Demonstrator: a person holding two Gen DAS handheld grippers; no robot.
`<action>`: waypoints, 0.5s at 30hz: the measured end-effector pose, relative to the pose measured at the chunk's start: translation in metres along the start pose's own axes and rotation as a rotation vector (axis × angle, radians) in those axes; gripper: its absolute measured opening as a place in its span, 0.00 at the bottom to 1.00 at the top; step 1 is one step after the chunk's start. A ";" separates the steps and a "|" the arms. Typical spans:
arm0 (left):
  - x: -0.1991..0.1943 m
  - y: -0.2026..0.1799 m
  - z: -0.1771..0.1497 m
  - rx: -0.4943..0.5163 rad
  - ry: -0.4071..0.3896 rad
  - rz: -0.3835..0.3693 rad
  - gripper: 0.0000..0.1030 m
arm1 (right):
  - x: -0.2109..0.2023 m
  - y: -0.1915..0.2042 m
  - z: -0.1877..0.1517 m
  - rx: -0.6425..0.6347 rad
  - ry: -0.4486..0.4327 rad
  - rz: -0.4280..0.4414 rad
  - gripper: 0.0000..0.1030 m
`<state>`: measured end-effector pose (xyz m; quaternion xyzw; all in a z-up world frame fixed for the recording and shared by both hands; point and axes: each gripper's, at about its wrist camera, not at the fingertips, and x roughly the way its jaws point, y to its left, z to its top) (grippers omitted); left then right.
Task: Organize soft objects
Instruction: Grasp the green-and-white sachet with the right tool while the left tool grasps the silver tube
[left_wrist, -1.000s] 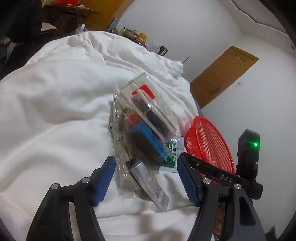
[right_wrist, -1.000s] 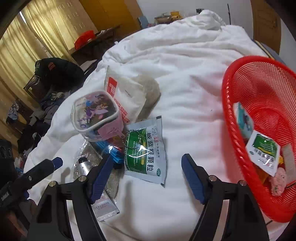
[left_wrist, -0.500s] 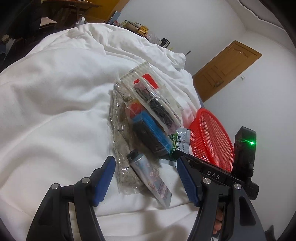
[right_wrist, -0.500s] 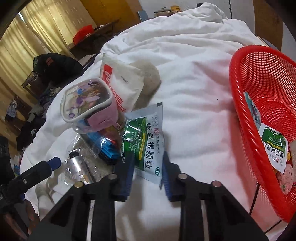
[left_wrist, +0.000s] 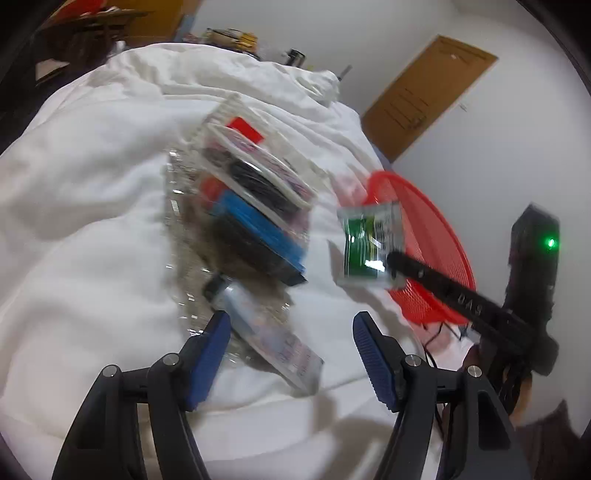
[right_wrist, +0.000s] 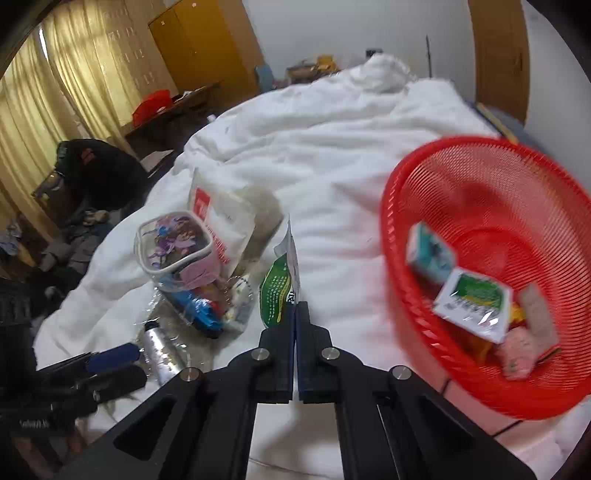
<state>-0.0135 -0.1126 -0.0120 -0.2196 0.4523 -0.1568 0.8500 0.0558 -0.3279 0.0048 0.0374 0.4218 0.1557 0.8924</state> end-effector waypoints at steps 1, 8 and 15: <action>0.001 -0.004 -0.002 0.019 0.011 -0.004 0.70 | -0.002 0.001 -0.001 -0.012 -0.007 -0.013 0.01; 0.028 -0.008 -0.001 0.037 0.155 0.036 0.67 | 0.004 0.017 -0.008 -0.104 0.011 -0.016 0.01; 0.048 0.008 0.006 -0.045 0.224 0.106 0.33 | 0.015 0.012 -0.011 -0.086 0.049 0.014 0.01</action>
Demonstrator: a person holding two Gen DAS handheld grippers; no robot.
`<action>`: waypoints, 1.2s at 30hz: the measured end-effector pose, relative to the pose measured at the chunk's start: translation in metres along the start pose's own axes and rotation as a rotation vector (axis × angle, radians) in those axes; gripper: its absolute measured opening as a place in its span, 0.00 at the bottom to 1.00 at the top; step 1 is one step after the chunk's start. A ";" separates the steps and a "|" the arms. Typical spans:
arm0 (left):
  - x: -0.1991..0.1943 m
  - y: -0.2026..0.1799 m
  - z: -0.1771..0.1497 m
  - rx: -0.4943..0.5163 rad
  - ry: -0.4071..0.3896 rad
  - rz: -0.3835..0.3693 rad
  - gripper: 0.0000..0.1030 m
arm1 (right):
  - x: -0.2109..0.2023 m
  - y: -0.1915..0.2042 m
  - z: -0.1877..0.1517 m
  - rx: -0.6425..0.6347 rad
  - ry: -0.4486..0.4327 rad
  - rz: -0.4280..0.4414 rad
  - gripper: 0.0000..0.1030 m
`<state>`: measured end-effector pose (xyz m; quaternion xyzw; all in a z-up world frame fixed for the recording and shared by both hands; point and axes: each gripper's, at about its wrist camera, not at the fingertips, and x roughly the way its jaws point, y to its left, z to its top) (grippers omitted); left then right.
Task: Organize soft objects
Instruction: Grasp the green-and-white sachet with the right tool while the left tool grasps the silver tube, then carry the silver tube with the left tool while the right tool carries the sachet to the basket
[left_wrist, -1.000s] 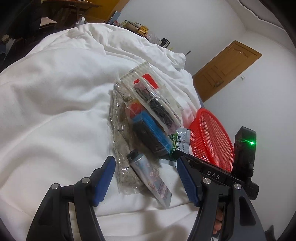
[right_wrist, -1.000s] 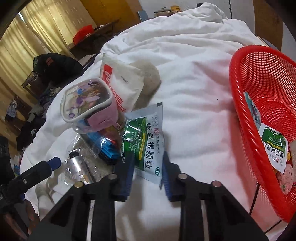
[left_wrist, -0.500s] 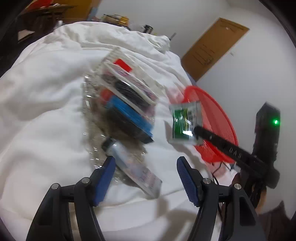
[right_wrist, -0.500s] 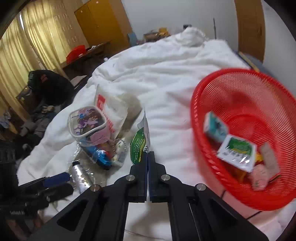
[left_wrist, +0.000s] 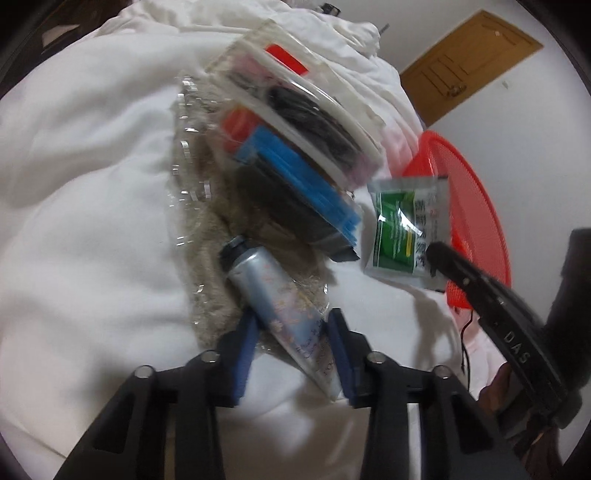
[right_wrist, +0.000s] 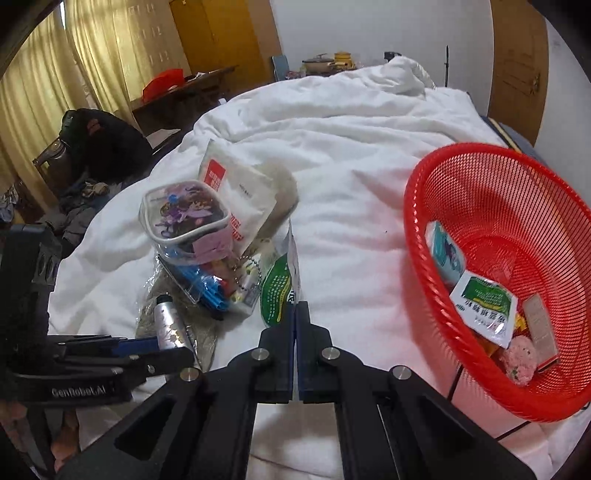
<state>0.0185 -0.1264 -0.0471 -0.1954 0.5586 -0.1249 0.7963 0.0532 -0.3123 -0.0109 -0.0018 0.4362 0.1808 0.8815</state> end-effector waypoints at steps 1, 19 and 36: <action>-0.002 0.003 0.000 -0.014 -0.006 -0.009 0.30 | 0.001 -0.001 -0.001 0.003 0.003 0.007 0.02; -0.066 -0.005 -0.028 0.064 -0.271 -0.169 0.15 | -0.023 0.000 0.003 0.014 -0.071 0.048 0.01; -0.077 -0.028 0.002 0.104 -0.241 -0.295 0.15 | -0.117 -0.078 0.010 0.132 -0.218 0.073 0.01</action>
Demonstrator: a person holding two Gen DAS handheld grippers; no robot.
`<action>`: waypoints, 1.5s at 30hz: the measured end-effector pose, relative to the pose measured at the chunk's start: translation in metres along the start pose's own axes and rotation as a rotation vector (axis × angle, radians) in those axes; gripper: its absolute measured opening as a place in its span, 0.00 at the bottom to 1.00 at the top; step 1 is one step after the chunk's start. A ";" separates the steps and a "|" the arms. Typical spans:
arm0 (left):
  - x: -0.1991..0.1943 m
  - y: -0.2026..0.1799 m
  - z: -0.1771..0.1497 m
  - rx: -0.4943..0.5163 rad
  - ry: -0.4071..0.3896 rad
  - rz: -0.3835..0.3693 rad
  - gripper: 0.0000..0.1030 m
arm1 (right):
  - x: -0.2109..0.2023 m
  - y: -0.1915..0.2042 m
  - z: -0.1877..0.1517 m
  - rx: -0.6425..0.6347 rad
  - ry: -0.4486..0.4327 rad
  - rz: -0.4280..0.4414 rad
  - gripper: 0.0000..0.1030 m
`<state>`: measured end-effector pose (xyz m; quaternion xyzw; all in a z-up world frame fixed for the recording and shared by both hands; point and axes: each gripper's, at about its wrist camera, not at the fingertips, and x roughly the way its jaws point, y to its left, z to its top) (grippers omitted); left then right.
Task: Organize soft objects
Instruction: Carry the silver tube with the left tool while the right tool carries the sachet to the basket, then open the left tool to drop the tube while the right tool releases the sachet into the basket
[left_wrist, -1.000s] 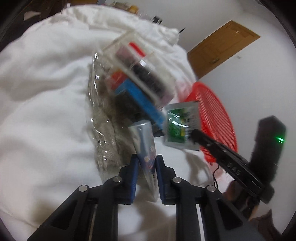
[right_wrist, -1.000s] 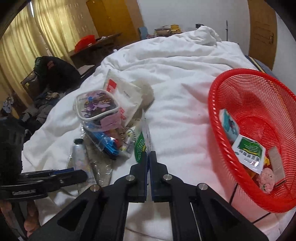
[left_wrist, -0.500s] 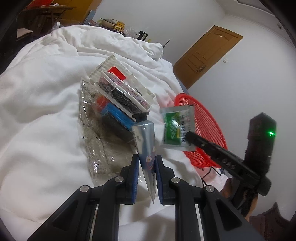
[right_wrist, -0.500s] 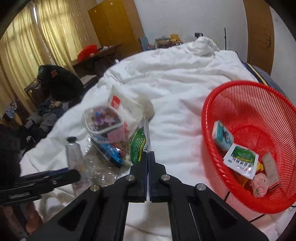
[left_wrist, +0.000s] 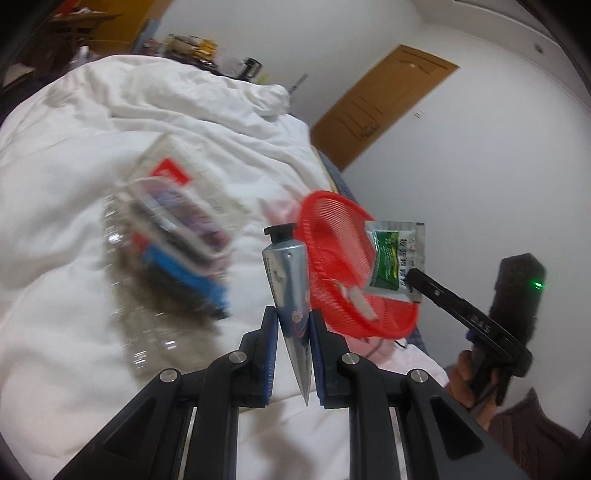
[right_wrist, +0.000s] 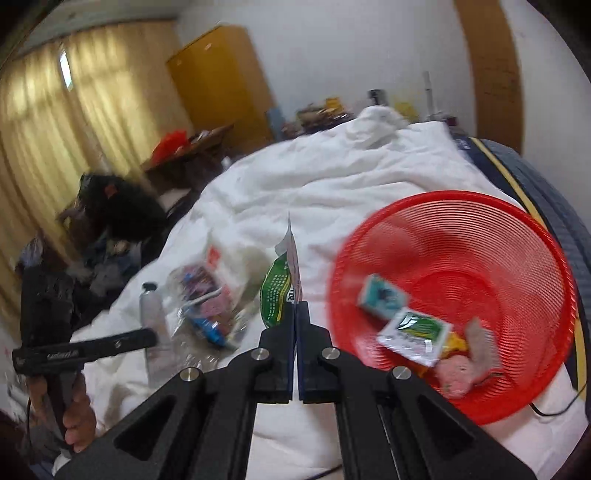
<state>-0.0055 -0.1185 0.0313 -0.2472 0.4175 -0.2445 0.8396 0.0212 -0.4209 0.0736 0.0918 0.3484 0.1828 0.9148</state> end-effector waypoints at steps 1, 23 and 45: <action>0.002 -0.008 0.003 0.011 0.010 -0.009 0.15 | -0.002 -0.009 0.001 0.029 -0.008 -0.002 0.01; 0.159 -0.150 0.039 0.258 0.206 0.112 0.15 | 0.019 -0.106 0.001 0.141 0.098 -0.316 0.01; 0.266 -0.160 0.015 0.308 0.353 0.230 0.16 | 0.051 -0.154 -0.019 0.175 0.252 -0.389 0.01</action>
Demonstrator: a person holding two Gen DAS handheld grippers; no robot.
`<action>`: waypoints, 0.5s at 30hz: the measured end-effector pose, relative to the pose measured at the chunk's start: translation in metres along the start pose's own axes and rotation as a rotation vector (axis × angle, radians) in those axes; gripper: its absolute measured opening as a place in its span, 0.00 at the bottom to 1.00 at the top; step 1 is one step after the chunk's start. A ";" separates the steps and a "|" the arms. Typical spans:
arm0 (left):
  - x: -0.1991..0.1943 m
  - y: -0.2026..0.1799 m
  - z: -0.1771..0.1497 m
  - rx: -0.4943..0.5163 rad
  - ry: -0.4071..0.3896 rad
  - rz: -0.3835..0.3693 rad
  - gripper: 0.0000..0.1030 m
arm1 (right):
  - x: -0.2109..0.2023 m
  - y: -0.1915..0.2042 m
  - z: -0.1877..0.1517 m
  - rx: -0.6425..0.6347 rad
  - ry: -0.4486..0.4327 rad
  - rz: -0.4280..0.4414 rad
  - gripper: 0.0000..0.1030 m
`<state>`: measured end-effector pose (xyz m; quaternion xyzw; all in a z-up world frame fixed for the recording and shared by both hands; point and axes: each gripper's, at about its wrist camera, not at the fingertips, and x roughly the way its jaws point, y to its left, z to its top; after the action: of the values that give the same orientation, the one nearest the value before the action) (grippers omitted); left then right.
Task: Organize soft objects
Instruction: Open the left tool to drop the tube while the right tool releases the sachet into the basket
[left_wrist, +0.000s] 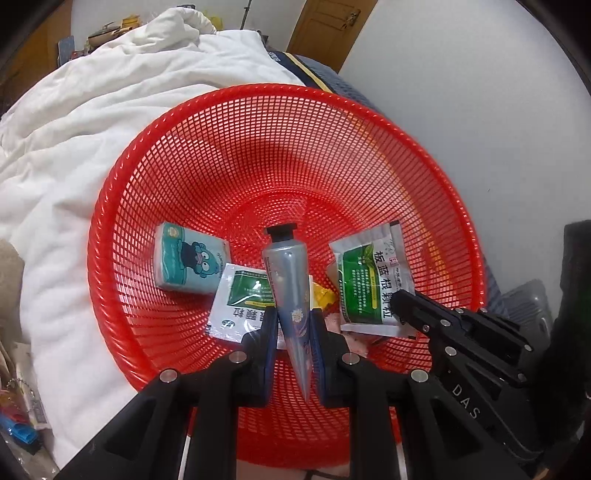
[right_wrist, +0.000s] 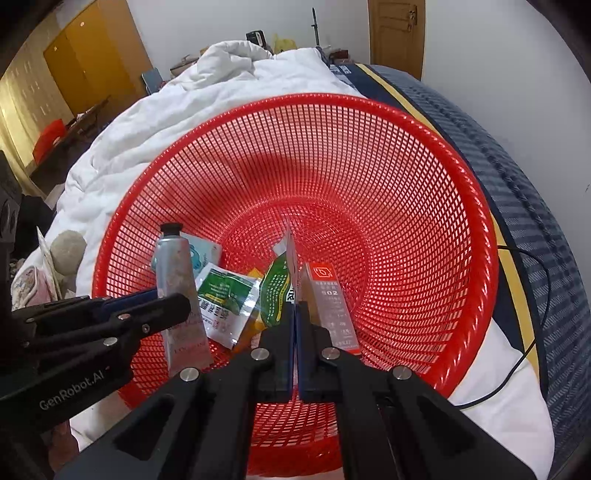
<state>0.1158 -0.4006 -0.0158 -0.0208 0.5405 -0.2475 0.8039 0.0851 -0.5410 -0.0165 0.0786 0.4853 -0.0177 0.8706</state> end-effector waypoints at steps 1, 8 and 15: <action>0.001 0.000 0.000 0.001 -0.001 0.007 0.16 | 0.002 0.000 0.000 0.000 0.006 -0.005 0.01; 0.011 0.002 -0.002 0.012 0.009 0.052 0.16 | 0.009 0.000 -0.002 0.002 0.029 -0.026 0.01; 0.020 0.008 -0.003 0.003 0.018 0.066 0.16 | 0.016 0.001 -0.001 -0.010 0.047 -0.044 0.01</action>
<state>0.1218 -0.4015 -0.0362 0.0002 0.5478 -0.2219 0.8067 0.0930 -0.5394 -0.0298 0.0639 0.5072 -0.0327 0.8588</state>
